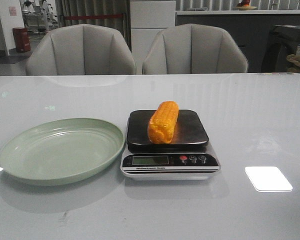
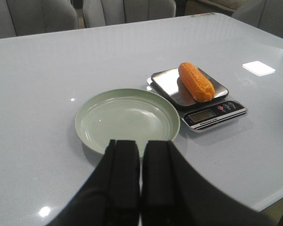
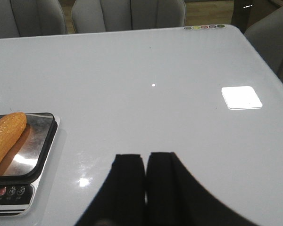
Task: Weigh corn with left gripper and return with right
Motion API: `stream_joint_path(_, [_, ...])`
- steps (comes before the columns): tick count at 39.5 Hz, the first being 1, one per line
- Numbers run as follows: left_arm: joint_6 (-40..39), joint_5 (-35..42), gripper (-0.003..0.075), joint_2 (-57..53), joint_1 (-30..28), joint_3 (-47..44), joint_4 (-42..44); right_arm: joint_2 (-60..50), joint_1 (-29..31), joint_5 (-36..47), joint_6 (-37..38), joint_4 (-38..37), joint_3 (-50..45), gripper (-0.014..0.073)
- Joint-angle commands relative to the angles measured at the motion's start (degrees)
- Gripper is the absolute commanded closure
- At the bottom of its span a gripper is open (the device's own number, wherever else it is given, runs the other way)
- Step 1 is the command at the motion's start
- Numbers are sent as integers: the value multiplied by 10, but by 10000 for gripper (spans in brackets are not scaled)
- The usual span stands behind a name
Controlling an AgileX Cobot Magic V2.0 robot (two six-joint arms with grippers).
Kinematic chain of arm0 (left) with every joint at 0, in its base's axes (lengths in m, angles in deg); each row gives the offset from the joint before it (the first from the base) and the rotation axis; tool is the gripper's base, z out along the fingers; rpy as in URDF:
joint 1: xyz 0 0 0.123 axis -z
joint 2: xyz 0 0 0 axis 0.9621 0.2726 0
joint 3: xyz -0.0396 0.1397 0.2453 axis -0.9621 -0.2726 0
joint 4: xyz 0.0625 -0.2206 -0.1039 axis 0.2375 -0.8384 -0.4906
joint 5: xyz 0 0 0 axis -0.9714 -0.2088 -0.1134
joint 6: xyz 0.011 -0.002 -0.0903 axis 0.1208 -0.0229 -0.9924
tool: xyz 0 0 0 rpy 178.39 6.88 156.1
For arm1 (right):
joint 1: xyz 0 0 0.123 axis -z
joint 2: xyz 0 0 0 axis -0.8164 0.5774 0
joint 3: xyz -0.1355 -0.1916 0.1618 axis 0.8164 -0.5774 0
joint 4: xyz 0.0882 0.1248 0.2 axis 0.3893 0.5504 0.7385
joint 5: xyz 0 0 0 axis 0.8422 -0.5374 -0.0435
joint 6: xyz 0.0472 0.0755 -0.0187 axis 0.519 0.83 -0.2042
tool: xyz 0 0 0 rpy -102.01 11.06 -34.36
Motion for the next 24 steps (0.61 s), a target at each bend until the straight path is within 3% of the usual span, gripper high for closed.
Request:
stream_joint_path(1, [0, 51, 606, -4, 0, 13, 0, 9, -8, 27, -1, 0, 22, 424])
stream_joint_path(6, [0, 51, 606, -4, 0, 13, 0, 21, -42, 25, -1, 0, 22, 342])
stream_joint_path(13, [0, 51, 606, -4, 0, 13, 0, 56, -89, 26, -1, 0, 22, 29])
stream_joint_path(15, [0, 51, 606, -4, 0, 13, 0, 68, -101, 26, -1, 0, 22, -27])
stream_joint_path(24, [0, 51, 606, -4, 0, 13, 0, 121, -170, 23, -1, 17, 50, -14])
